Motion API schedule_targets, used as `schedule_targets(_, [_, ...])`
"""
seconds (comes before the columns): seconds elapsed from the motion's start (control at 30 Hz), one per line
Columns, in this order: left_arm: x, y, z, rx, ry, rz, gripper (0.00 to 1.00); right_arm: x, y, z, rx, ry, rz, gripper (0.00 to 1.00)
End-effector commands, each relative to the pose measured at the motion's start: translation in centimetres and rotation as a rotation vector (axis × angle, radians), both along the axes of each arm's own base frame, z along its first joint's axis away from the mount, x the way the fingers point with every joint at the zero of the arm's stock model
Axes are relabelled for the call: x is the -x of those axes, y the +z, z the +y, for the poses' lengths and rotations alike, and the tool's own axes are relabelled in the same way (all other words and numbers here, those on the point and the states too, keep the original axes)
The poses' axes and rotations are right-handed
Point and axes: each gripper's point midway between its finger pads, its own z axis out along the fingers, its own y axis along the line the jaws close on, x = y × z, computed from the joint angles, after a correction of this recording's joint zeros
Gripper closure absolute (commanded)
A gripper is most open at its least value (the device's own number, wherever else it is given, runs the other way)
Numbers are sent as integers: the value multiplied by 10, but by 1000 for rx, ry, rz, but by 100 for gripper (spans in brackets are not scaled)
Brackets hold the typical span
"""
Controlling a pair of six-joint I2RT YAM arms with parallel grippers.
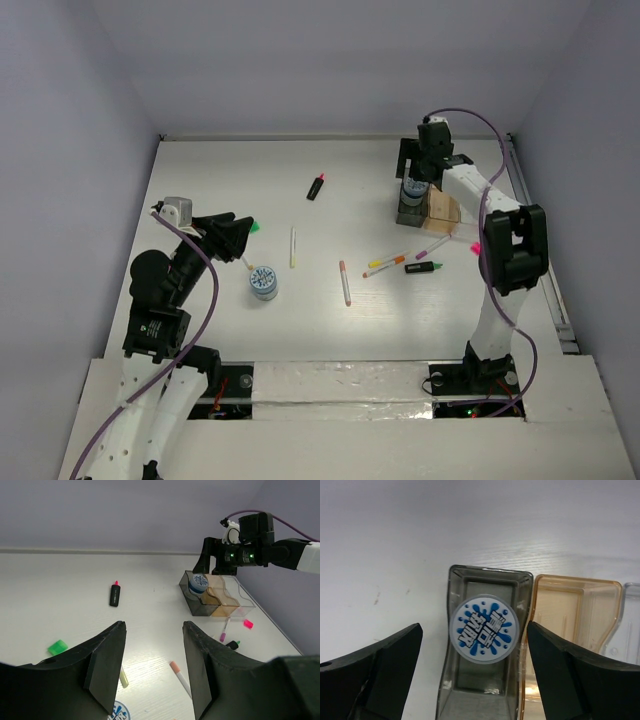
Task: Sort the stationery into containers
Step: Place the stationery in the storage box, then pick up the stationery from the center of the board.
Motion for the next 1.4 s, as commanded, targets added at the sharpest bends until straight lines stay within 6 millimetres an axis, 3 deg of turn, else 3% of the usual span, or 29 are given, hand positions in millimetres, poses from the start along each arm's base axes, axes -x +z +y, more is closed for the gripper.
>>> schedule_targets(0.0, [4, 29, 0, 20, -7, -78, 54, -13, 61, 16, -84, 76, -170, 9])
schedule_targets(0.07, [4, 29, 0, 22, -9, -78, 54, -4, 76, 35, -124, 144, -201, 17])
schedule_targets(0.1, [4, 29, 0, 22, -9, -78, 54, 4, 80, 57, -142, 201, -209, 25])
schedule_targets(0.13, [4, 29, 0, 22, -7, -78, 54, 15, 72, 73, -153, 253, -194, 48])
schedule_targets(0.2, [4, 31, 0, 22, -5, -84, 54, 36, 87, 118, -215, 408, -221, 76])
schedule_targets(0.23, [4, 31, 2, 23, 7, -83, 55, 57, 84, 154, -229, 514, -214, 93])
schedule_targets(0.3, [2, 31, 8, 21, 38, -80, 57, 90, 93, 199, -280, 693, -225, 96])
schedule_targets(0.33, [1, 32, 14, 25, 73, -81, 58, 105, 94, 217, -279, 768, -234, 95])
schedule_targets(0.37, [1, 30, 17, 22, 90, -72, 60, 134, 88, 249, -300, 883, -230, 91])
schedule_targets(0.4, [0, 31, 21, 24, 114, -70, 61, 148, 87, 262, -301, 936, -231, 86])
schedule_targets(0.43, [-2, 32, 29, 28, 163, -68, 63, 162, 89, 273, -283, 996, -243, 66])
schedule_targets(0.47, [-2, 30, 33, 29, 186, -58, 64, 186, 82, 291, -278, 1063, -226, 52])
schedule_targets(0.53, [-1, 36, 42, 40, 236, -72, 64, 205, 76, 308, -262, 1130, -219, 22])
schedule_targets(0.6, [-1, 32, 50, 37, 272, -53, 63, 228, 79, 334, -272, 1209, -212, 14])
schedule_targets(0.63, [0, 34, 54, 40, 293, -59, 62, 235, 67, 343, -244, 1251, -189, 10])
schedule_targets(0.7, [1, 34, 57, 41, 311, -60, 60, 256, 56, 364, -212, 1314, -166, 8])
schedule_targets(0.73, [3, 35, 60, 44, 325, -64, 59, 257, 58, 373, -183, 1329, -183, 6])
schedule_targets(0.77, [3, 34, 63, 43, 345, -58, 58, 256, 37, 375, -131, 1315, -138, 6])
schedule_targets(0.83, [6, 38, 73, 53, 397, -67, 58, 260, 32, 389, -95, 1327, -135, 6])
schedule_targets(0.9, [8, 40, 74, 60, 401, -76, 58, 263, 9, 394, -62, 1331, -79, 6])
schedule_targets(0.97, [9, 42, 71, 61, 383, -87, 58, 265, 4, 402, -48, 1340, -65, 6])
schedule_targets(1.0, [8, 41, 70, 58, 378, -83, 58, 270, -8, 407, -32, 1349, -40, 5])
schedule_targets(1.27, [9, 43, 64, 55, 339, -99, 56, 274, -36, 423, 10, 1362, 11, 5])
schedule_targets(1.37, [10, 42, 59, 50, 310, -101, 56, 274, -39, 430, 7, 1351, -4, 10])
